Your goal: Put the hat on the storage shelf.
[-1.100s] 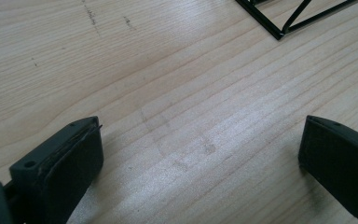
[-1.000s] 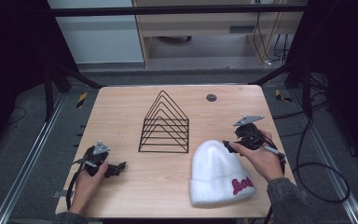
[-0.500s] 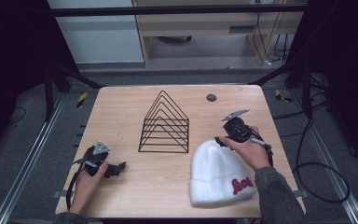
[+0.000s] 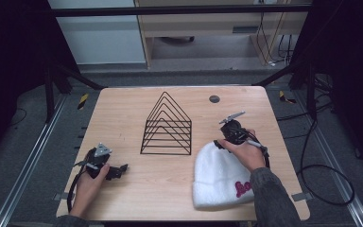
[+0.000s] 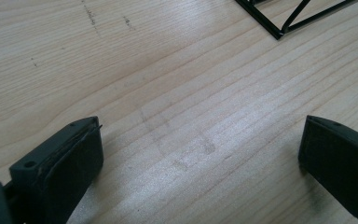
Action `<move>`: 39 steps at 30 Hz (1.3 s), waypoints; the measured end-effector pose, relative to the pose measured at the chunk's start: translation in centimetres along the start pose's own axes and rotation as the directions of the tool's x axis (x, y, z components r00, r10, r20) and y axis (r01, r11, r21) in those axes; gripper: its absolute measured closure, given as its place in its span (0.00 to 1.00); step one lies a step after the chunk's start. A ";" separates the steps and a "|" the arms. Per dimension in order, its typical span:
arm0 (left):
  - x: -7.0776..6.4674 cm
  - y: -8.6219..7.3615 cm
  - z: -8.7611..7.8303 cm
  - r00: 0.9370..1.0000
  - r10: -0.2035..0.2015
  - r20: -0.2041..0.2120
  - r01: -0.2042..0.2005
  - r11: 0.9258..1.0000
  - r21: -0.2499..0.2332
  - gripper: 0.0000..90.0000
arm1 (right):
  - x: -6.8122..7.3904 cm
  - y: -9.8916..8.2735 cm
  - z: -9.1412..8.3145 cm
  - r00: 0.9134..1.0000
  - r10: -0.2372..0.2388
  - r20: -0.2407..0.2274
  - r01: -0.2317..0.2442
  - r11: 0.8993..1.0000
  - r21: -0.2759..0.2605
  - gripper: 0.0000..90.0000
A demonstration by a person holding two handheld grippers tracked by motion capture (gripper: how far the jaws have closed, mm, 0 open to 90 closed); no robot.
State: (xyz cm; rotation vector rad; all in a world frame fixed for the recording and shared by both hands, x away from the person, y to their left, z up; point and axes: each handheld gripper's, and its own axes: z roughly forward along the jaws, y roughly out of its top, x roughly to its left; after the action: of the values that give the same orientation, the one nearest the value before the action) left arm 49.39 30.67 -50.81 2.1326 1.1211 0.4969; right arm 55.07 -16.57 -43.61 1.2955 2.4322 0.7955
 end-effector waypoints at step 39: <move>0.0 0.0 0.0 1.000 -0.003 0.001 0.003 1.000 0.000 0.00 | 0.2 -1.5 1.3 0.995 -0.025 -0.098 0.033 0.996 0.078 0.92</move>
State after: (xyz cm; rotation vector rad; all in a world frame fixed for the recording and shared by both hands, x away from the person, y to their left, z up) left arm 49.35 30.66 -50.82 2.1308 1.1231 0.4944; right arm 54.57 -16.65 -45.51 1.2740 2.5777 0.7781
